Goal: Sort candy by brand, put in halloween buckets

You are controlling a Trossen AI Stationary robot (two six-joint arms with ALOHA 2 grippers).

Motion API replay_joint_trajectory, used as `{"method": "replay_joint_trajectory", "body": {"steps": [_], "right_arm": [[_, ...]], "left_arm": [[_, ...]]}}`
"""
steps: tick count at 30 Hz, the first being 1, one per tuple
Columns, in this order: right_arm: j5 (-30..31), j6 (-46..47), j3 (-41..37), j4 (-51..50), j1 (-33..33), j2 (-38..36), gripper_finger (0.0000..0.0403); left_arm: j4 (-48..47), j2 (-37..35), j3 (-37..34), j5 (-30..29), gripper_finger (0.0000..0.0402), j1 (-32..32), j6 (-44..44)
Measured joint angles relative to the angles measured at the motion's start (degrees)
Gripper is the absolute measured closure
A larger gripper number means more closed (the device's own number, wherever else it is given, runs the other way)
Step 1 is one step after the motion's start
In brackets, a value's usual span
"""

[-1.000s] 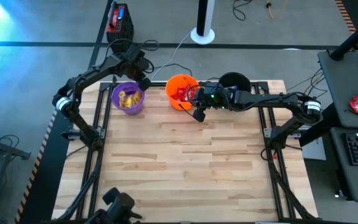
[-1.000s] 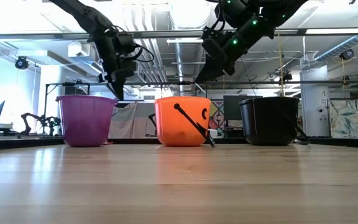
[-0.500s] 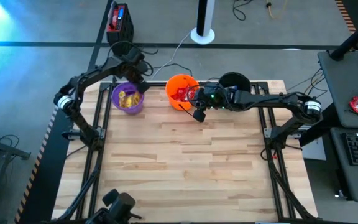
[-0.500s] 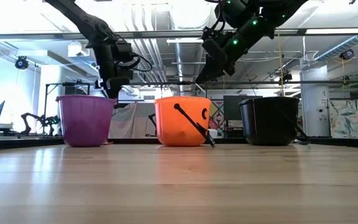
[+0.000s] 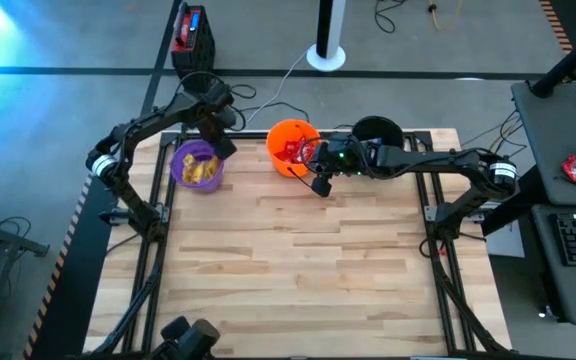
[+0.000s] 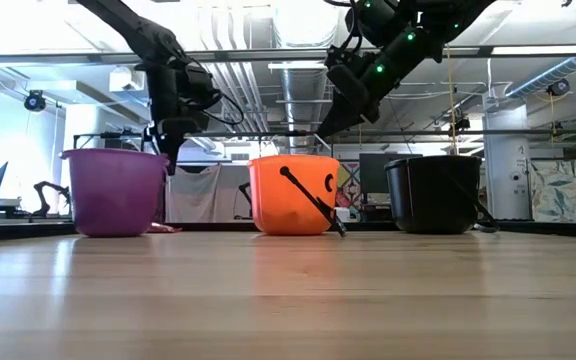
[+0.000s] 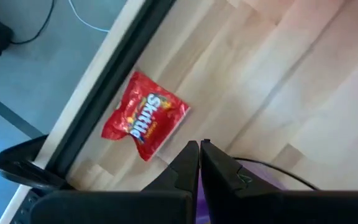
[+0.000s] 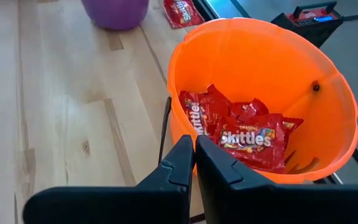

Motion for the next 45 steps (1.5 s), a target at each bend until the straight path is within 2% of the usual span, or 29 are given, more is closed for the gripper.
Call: {"method": "replay_joint_trajectory", "body": {"steps": [8,14,19,23,33,40,45], "right_arm": [[0.0,0.0,0.0,0.0,0.0,0.0,0.039],[0.0,0.0,0.0,0.0,0.0,0.0,0.039],[0.0,0.0,-0.4,0.0,0.0,0.0,0.039],[0.0,-0.2,-0.7,0.0,0.0,0.0,0.039],[0.0,-0.4,-1.0,0.1,0.0,0.0,0.039],[0.0,-0.4,-1.0,0.2,0.0,0.0,0.039],[0.0,-0.4,-1.0,0.3,0.0,0.0,0.039]], "left_arm": [[-1.1,-0.5,0.0,0.2,0.0401,-2.8,-1.0],[1.8,-0.5,2.6,-0.5,0.0401,-2.8,-7.9],[5.4,-0.6,3.5,-5.4,0.0401,-2.9,-12.0],[8.0,-0.1,3.2,-6.2,0.0401,-2.3,-12.1],[5.3,2.6,3.2,-14.5,0.0401,-2.1,-12.4],[6.9,4.4,3.1,-14.6,0.0401,-2.5,-12.1],[3.0,5.6,3.1,-12.8,0.0401,-3.2,-12.2]]}}
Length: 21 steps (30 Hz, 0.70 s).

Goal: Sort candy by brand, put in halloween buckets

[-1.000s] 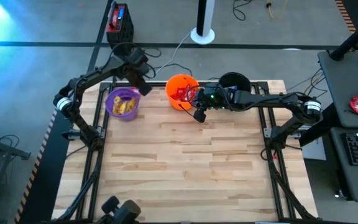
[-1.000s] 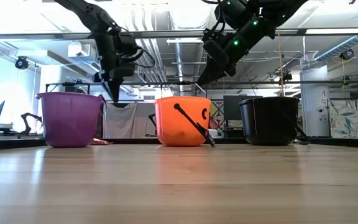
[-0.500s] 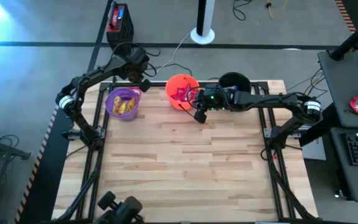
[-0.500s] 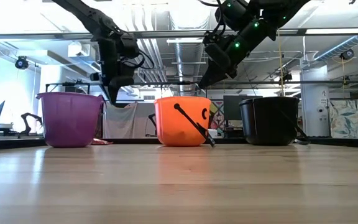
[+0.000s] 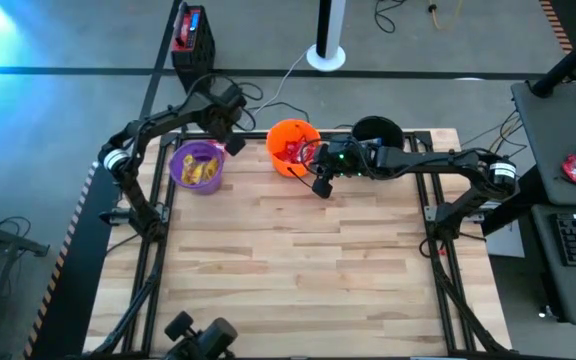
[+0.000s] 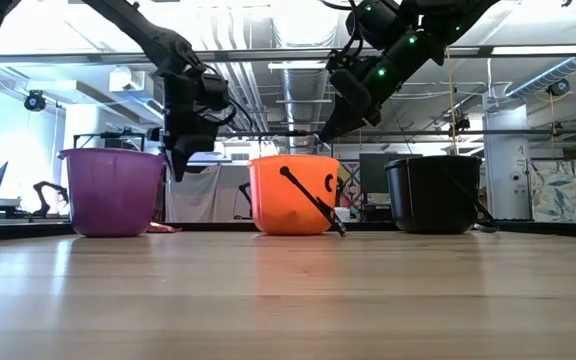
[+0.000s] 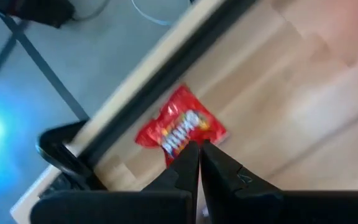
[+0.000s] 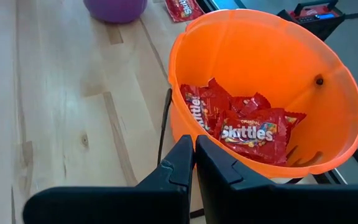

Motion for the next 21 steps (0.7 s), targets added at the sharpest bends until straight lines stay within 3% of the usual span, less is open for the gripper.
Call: {"method": "replay_joint_trajectory", "body": {"steps": [21], "right_arm": [[0.0,0.8,-1.3,-0.3,0.0,0.0,0.039]], "left_arm": [[-16.6,-1.2,-0.8,2.5,0.0402,-8.5,-5.4]]}}
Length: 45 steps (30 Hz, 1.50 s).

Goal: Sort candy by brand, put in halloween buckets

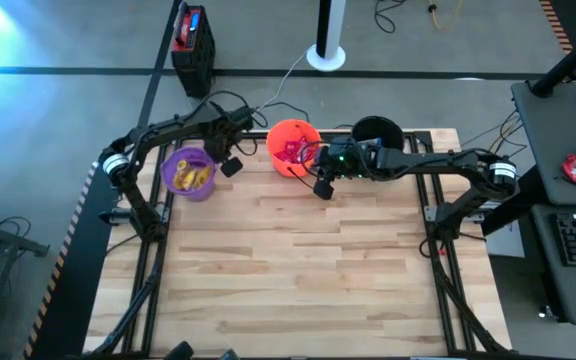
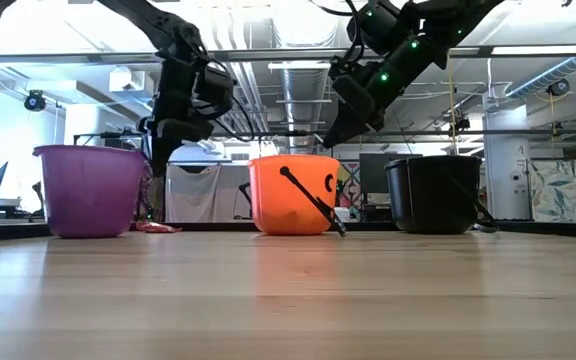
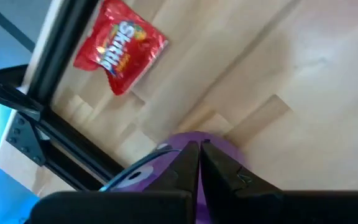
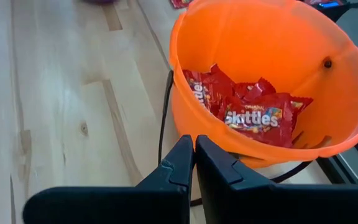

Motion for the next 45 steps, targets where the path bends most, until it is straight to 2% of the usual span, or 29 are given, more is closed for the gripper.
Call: {"method": "replay_joint_trajectory", "body": {"steps": [6,12,15,19,22,31,45], "right_arm": [[0.0,0.2,-0.2,0.0,0.0,0.0,0.039],[0.0,0.1,-0.2,1.2,0.0,0.0,0.039],[0.0,0.1,-0.2,1.7,0.0,0.0,0.039],[0.0,0.2,-0.2,1.6,0.0,0.0,0.039],[0.0,0.3,-0.2,1.6,0.0,0.0,0.039],[0.0,0.1,-0.2,1.6,0.0,-0.1,0.039],[0.0,0.1,-0.2,1.6,0.0,-0.1,0.039]], "left_arm": [[-2.3,-0.2,-0.1,0.2,0.0401,-1.1,-1.5],[9.5,0.2,-0.1,-0.7,0.0402,-0.5,-1.4],[15.2,2.1,-0.1,-5.3,0.0402,0.3,-3.6],[15.3,6.1,-0.1,-13.0,0.0402,1.6,-6.1],[16.4,9.6,-0.1,-14.8,0.0402,3.1,-5.7],[20.8,13.8,-0.1,-15.3,0.0402,5.4,-2.9],[21.5,16.6,-0.1,-16.8,0.0402,7.9,-2.7]]}}
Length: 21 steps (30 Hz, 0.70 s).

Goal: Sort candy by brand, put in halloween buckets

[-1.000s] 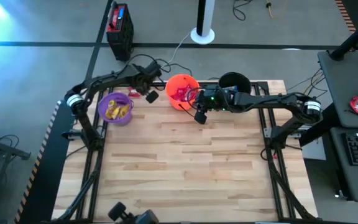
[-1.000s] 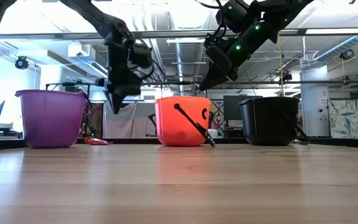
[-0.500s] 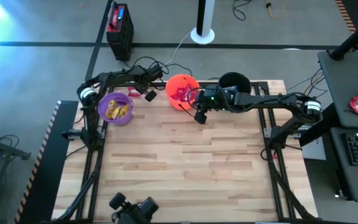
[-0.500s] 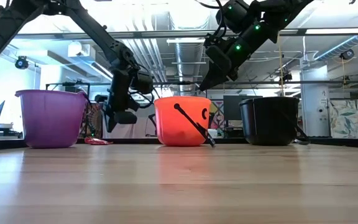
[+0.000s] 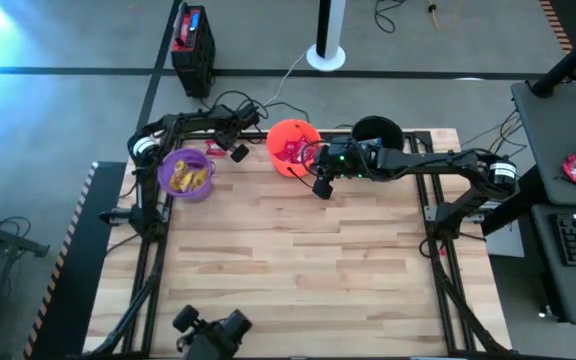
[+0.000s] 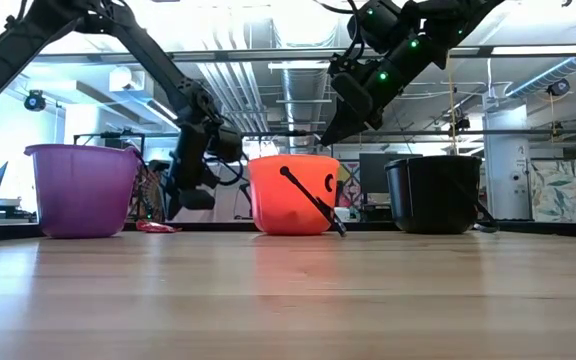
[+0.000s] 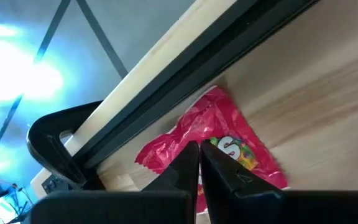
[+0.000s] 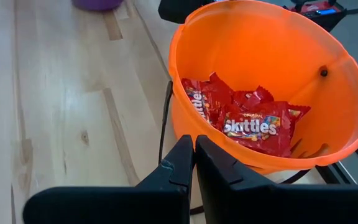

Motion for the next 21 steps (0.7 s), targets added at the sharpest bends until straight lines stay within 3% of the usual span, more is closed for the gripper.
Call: {"method": "replay_joint_trajectory", "body": {"steps": [21], "right_arm": [[0.0,-0.4,0.0,0.0,0.0,0.0,0.039]], "left_arm": [[1.2,2.7,-0.2,2.7,0.0402,-0.2,1.2]]}}
